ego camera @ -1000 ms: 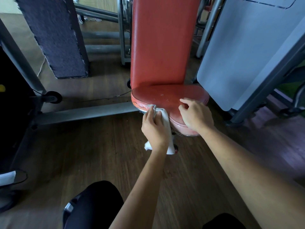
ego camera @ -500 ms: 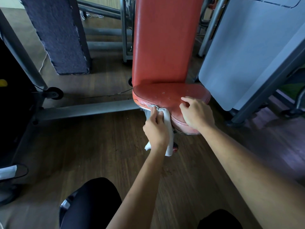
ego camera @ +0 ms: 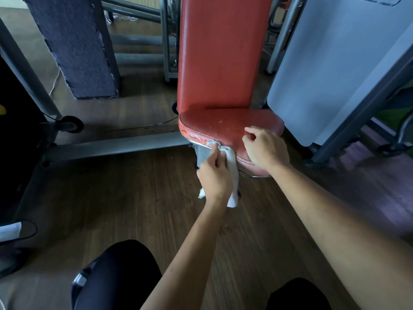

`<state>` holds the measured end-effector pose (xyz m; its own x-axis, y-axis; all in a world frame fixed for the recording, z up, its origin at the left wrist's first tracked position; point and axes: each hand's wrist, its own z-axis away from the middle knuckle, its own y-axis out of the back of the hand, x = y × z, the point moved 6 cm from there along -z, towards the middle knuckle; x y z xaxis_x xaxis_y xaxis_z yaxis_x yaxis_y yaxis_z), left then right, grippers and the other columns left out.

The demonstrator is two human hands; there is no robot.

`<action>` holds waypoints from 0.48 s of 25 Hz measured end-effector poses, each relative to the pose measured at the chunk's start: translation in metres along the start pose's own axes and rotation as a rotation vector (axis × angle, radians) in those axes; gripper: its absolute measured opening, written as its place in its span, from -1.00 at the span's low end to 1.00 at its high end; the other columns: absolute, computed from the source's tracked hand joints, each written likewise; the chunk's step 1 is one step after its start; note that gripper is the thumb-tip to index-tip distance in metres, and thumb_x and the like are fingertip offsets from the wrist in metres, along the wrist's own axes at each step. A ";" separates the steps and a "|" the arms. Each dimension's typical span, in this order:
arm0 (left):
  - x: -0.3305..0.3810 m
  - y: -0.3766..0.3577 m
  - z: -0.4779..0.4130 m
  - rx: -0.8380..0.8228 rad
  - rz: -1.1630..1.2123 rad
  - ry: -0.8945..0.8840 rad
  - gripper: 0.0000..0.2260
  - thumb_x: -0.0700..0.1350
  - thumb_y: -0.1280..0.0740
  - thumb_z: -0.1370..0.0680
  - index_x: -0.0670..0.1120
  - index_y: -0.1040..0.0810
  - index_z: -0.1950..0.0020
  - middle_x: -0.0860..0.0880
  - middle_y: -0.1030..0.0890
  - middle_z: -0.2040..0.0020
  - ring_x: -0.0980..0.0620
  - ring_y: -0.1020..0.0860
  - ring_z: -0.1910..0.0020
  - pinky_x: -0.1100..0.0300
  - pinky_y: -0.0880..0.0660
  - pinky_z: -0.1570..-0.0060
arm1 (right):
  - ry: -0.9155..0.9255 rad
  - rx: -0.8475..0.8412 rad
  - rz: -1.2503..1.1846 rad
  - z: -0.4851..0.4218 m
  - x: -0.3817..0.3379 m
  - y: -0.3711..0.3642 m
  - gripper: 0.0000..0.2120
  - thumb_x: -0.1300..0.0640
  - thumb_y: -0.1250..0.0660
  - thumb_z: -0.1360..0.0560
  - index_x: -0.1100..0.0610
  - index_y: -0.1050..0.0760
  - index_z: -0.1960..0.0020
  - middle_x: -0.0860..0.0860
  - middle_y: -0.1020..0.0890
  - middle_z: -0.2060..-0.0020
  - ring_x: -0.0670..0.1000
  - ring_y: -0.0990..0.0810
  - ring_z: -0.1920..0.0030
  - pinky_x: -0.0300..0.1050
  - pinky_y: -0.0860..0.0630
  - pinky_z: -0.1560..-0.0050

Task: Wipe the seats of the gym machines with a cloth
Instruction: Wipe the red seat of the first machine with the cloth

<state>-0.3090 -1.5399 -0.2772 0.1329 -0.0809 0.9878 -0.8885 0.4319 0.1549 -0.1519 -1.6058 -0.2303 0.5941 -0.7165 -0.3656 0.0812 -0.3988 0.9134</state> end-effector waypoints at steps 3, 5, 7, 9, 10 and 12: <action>0.002 0.000 0.011 -0.081 0.003 -0.048 -0.70 -0.13 -0.23 -0.67 -0.03 -0.55 -0.39 -0.14 -0.66 0.22 0.14 -0.43 0.34 0.17 -0.37 0.20 | 0.001 -0.010 0.012 -0.001 -0.001 0.000 -0.59 -0.06 -0.14 -0.59 -0.05 -0.52 -0.38 -0.10 -0.54 -0.39 0.06 -0.49 -0.36 0.05 -0.41 -0.38; 0.005 0.004 -0.006 -0.050 -0.042 -0.041 -0.74 -0.16 -0.21 -0.67 -0.10 -0.58 -0.31 -0.07 -0.57 0.29 0.04 -0.44 0.26 0.12 -0.40 0.16 | -0.007 -0.010 0.006 -0.001 -0.001 0.000 -0.59 -0.07 -0.14 -0.59 -0.06 -0.52 -0.38 -0.10 -0.53 -0.39 0.06 -0.49 -0.36 0.05 -0.40 -0.38; 0.008 0.006 -0.023 0.012 -0.082 0.004 -0.73 -0.16 -0.18 -0.68 -0.12 -0.58 -0.30 -0.05 -0.55 0.26 -0.02 -0.51 0.18 0.07 -0.45 0.07 | -0.007 -0.009 0.003 0.000 -0.001 0.000 -0.58 -0.08 -0.14 -0.60 -0.06 -0.52 -0.39 -0.10 -0.53 -0.40 0.05 -0.49 -0.37 0.06 -0.40 -0.39; 0.010 0.005 -0.019 0.021 -0.101 0.014 -0.72 -0.18 -0.16 -0.68 -0.11 -0.58 -0.30 -0.09 -0.56 0.24 -0.07 -0.55 0.16 0.03 -0.47 0.03 | -0.005 -0.019 0.001 0.000 -0.001 -0.001 -0.58 -0.10 -0.14 -0.60 -0.05 -0.51 -0.40 -0.10 -0.52 -0.40 0.05 -0.49 -0.37 0.08 -0.41 -0.39; 0.011 0.003 -0.013 0.007 -0.101 -0.007 -0.72 -0.19 -0.16 -0.67 -0.12 -0.58 -0.31 -0.06 -0.55 0.28 -0.09 -0.56 0.17 0.02 -0.48 0.04 | -0.007 -0.018 -0.002 0.001 -0.001 -0.001 -0.58 -0.10 -0.14 -0.60 -0.06 -0.51 -0.39 -0.09 -0.53 -0.40 0.05 -0.50 -0.37 0.09 -0.42 -0.38; 0.012 0.001 0.000 -0.016 -0.086 -0.057 -0.73 -0.19 -0.20 -0.66 -0.11 -0.59 -0.30 0.11 -0.44 0.38 -0.03 -0.52 0.23 0.02 -0.49 0.06 | -0.009 -0.010 -0.005 0.001 -0.001 0.000 -0.59 -0.09 -0.15 -0.60 -0.06 -0.52 -0.39 -0.10 -0.53 -0.39 0.05 -0.51 -0.35 0.06 -0.44 -0.37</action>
<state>-0.3080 -1.5406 -0.2651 0.1826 -0.1687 0.9686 -0.8678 0.4354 0.2394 -0.1534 -1.6061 -0.2300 0.5863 -0.7196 -0.3721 0.0926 -0.3968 0.9132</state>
